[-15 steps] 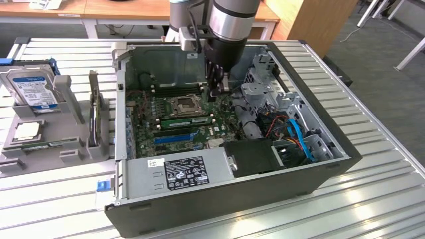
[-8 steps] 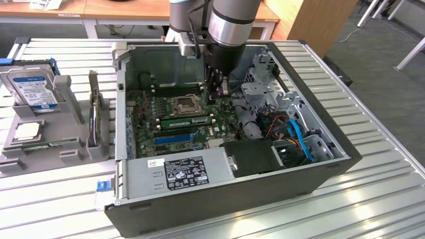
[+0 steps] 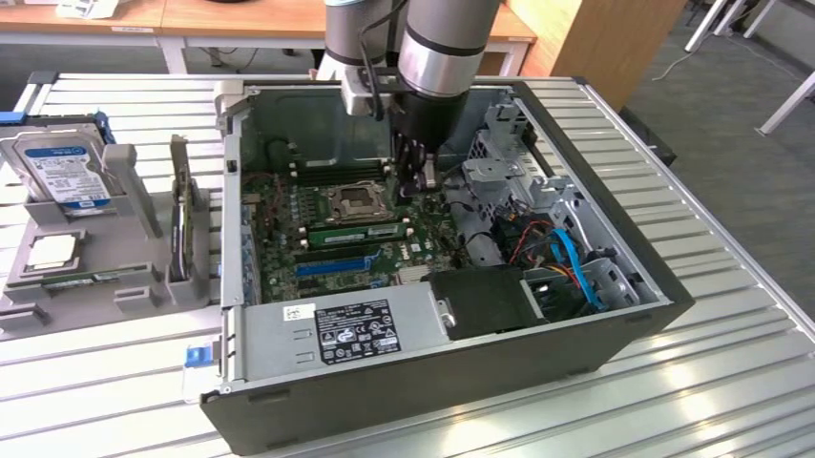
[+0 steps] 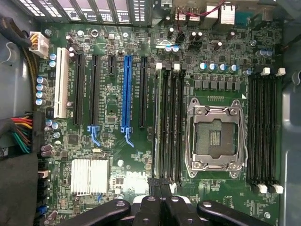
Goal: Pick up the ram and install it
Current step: 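Press down the ram until it locks into place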
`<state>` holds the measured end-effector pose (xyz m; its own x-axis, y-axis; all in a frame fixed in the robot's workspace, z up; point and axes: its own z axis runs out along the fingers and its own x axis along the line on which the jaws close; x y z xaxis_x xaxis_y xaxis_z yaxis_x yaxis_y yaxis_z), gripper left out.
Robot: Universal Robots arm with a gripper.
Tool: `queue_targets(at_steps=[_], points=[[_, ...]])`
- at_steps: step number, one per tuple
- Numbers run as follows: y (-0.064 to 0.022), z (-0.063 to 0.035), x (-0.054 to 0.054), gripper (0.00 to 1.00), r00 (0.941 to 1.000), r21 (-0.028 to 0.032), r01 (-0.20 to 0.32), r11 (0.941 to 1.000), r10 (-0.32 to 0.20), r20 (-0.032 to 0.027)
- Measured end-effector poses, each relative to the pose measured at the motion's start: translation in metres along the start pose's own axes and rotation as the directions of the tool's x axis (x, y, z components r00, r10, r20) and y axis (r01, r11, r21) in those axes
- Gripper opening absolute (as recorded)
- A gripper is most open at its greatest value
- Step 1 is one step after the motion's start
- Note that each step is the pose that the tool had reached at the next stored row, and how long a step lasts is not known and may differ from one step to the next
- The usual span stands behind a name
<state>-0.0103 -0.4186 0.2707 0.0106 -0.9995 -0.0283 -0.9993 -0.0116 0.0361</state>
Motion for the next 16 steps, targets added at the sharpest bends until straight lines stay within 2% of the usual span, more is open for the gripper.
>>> queue_targets(at_steps=[16], points=[[-0.0006, 0.0172, 0.0, 0.1, 1.0, 0.0, 0.0, 1.0, 0.0, 0.0]])
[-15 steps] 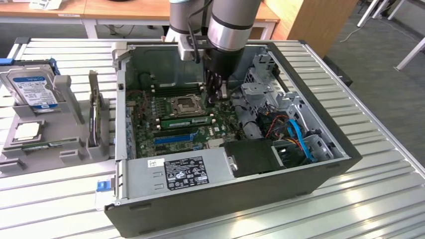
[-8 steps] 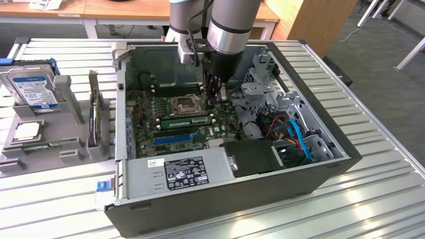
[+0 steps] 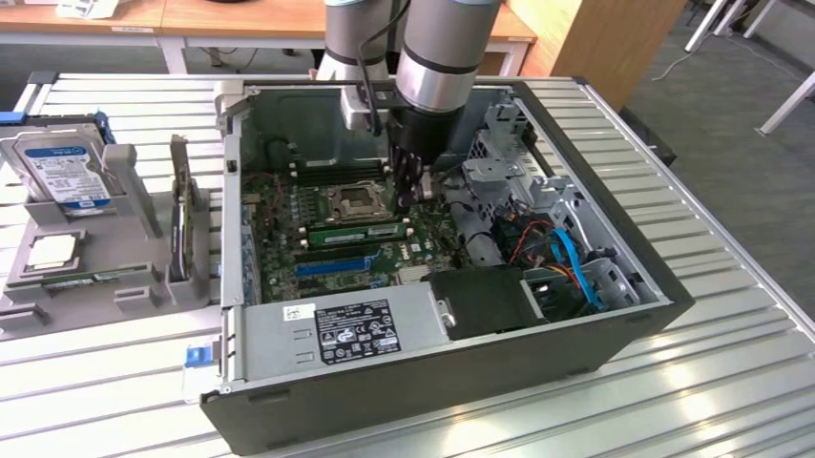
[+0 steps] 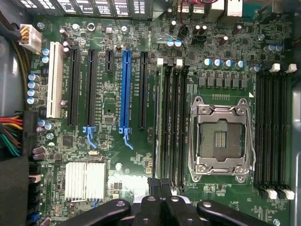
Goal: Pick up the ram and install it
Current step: 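Press down the ram until it locks into place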
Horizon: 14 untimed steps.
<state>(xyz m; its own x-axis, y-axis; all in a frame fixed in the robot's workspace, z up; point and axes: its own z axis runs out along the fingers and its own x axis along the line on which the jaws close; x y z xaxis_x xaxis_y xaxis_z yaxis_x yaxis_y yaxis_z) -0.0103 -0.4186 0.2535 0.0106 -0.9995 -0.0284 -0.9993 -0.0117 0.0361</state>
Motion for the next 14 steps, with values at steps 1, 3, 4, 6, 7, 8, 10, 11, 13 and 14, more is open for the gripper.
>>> queue_targets(at_steps=[1, 3, 4, 6, 7, 8, 10, 11, 13, 14], points=[[0.0, 0.0011, 0.0, 0.1, 1.0, 0.0, 0.0, 1.0, 0.0, 0.0], [-0.0001, 0.0031, 0.0001, 0.1, 1.0, 0.0, 0.0, 1.0, 0.0, -0.0001], [-0.0001, 0.0041, 0.0001, 0.1, 1.0, 0.0, 0.0, 1.0, 0.0, -0.0001], [-0.0002, 0.0059, 0.0002, 0.1, 1.0, 0.0, 0.0, 1.0, 0.0, 0.0], [-0.0002, 0.0067, 0.0002, 0.1, 1.0, 0.0, 0.0, 1.0, 0.0, 0.0], [-0.0003, 0.0075, 0.0002, 0.1, 1.0, 0.0, 0.0, 1.0, 0.0, 0.0], [-0.0003, 0.0081, 0.0003, 0.1, 1.0, -0.0001, 0.0, 1.0, 0.0, -0.0003], [-0.0002, 0.0081, 0.0003, 0.1, 1.0, -0.0001, 0.0, 1.0, 0.0, -0.0004], [-0.0003, 0.0082, 0.0003, 0.1, 1.0, -0.0001, 0.0, 1.0, 0.0, -0.0003], [-0.0003, 0.0082, 0.0002, 0.1, 1.0, 0.0, 0.0, 1.0, 0.0, -0.0001]])
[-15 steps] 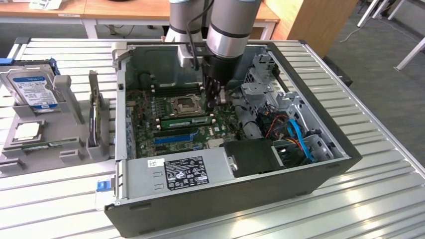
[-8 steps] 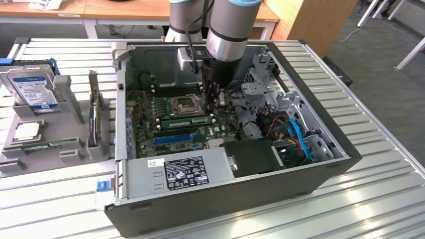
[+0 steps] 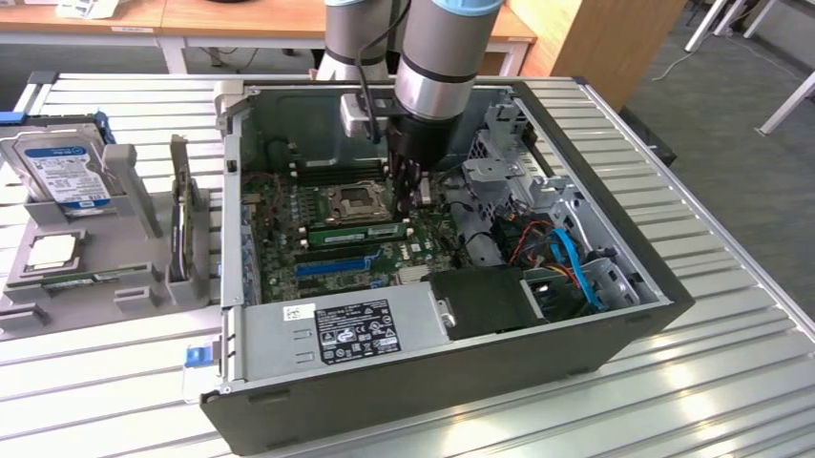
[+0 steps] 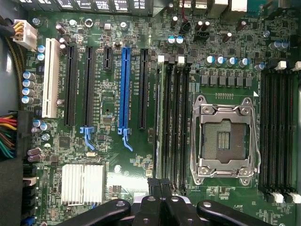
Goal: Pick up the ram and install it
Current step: 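Press down the ram until it locks into place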
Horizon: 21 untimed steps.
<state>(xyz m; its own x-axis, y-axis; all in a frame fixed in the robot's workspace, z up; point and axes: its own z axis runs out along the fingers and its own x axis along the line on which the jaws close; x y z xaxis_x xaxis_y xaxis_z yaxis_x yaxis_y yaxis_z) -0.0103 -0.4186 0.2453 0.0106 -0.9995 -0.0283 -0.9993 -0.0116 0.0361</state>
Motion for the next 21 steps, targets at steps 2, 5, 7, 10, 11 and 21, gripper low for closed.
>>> queue_targets(at_steps=[2, 5, 7, 10, 11, 21], points=[[-0.0005, 0.0, 0.0, 0.1, 1.0, 0.0, 0.0, 1.0, 0.0, -0.0001], [-0.0044, -0.0001, 0.0, 0.1, 1.0, 0.0, 0.001, 1.0, -0.001, 0.0], [-0.0069, -0.0003, 0.0, 0.1, 1.0, -0.0001, 0.002, 1.0, -0.002, -0.0001], [-0.0102, -0.0004, 0.0, 0.1, 1.0, -0.0001, 0.003, 1.0, -0.003, -0.0001], [-0.0111, -0.0004, 0.0, 0.1, 1.0, -0.0001, 0.003, 1.0, -0.003, -0.0001], [-0.012, 0.0029, 0.0, 0.1, 1.0, -0.0001, 0.003, 1.0, -0.003, -0.0001]])
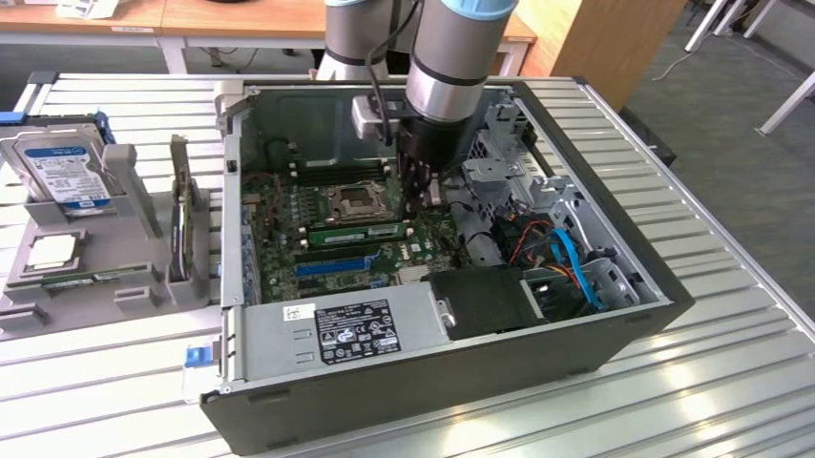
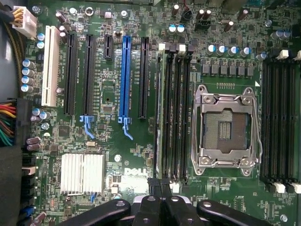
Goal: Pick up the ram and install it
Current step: 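Press down the ram until it locks into place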
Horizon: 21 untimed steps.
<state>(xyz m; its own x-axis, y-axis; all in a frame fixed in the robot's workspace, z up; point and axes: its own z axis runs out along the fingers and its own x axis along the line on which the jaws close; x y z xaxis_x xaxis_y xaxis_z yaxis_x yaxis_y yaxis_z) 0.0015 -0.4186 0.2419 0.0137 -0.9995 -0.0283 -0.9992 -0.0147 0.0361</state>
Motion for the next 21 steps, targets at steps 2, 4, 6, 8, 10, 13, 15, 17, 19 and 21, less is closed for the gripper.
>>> queue_targets(at_steps=[2, 4, 6, 8, 10, 13, 15, 17, 19, 21], points=[[-0.0001, 0.0021, 0.0, 0.1, 1.0, 0.0, 0.0, 1.0, 0.0, 0.0], [-0.0002, 0.0042, 0.0, 0.1, 1.0, 0.0, 0.0, 1.0, 0.0, -0.0001], [-0.0004, 0.0094, 0.0, 0.1, 1.0, 0.0, 0.0, 1.0, 0.0, -0.0001], [-0.0004, 0.0102, -0.002, 0.1, 1.0, 0.0, 0.0, 1.0, 0.0, 0.0], [-0.0005, 0.0103, -0.003, 0.1, 1.0, 0.0001, 0.0, 1.0, 0.0, 0.0], [-0.0004, 0.0102, -0.003, 0.1, 1.0, 0.0001, 0.0, 1.0, 0.0, -0.0001], [-0.0004, 0.0106, -0.003, 0.1, 1.0, 0.0001, 0.0, 1.0, 0.0, -0.0001], [-0.0005, 0.0118, -0.003, 0.1, 1.0, 0.0, 0.0, 1.0, 0.0, 0.0], [-0.0005, 0.0132, -0.003, 0.1, 1.0, 0.0002, 0.0, 1.0, 0.0, 0.0], [-0.0006, 0.0144, -0.002, 0.1, 1.0, 0.0004, 0.0, 1.0, 0.0, -0.0001]])
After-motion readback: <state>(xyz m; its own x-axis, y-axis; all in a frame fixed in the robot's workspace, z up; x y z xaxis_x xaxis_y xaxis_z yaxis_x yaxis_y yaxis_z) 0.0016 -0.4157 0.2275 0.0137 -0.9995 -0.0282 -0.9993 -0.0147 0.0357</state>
